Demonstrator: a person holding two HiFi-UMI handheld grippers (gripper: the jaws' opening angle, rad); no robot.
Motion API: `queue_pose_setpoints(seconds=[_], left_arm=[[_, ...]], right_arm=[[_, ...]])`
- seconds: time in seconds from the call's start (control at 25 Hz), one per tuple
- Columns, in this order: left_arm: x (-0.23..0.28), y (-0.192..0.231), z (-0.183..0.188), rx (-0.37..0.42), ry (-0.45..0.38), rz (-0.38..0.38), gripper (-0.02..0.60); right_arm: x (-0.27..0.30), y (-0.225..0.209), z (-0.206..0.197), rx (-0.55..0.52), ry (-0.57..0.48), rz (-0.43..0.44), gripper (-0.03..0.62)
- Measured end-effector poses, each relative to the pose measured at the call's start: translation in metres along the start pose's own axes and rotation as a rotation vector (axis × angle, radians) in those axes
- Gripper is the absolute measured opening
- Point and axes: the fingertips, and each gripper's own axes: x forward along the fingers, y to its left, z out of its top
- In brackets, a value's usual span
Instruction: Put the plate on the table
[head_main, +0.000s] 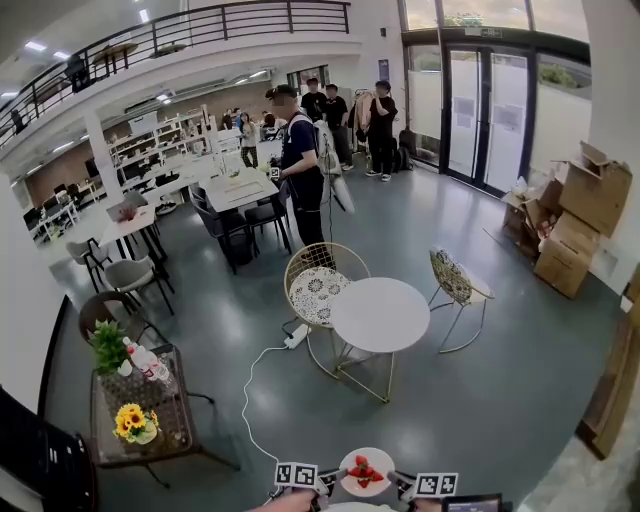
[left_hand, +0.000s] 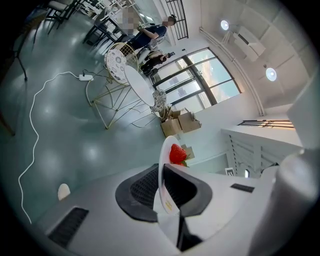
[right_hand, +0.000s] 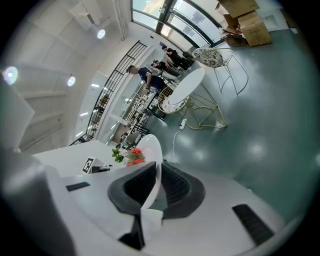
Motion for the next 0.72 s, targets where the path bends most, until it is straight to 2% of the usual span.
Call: queue_pose_setpoints(seconds=[0.72], left_arm=[[0.032,-0.012,-0.006,0.042,0.008,0.046,0.021]], right_arm=[[-0.019,-0.029,0.010,0.018,0.005,0.014,0.026]])
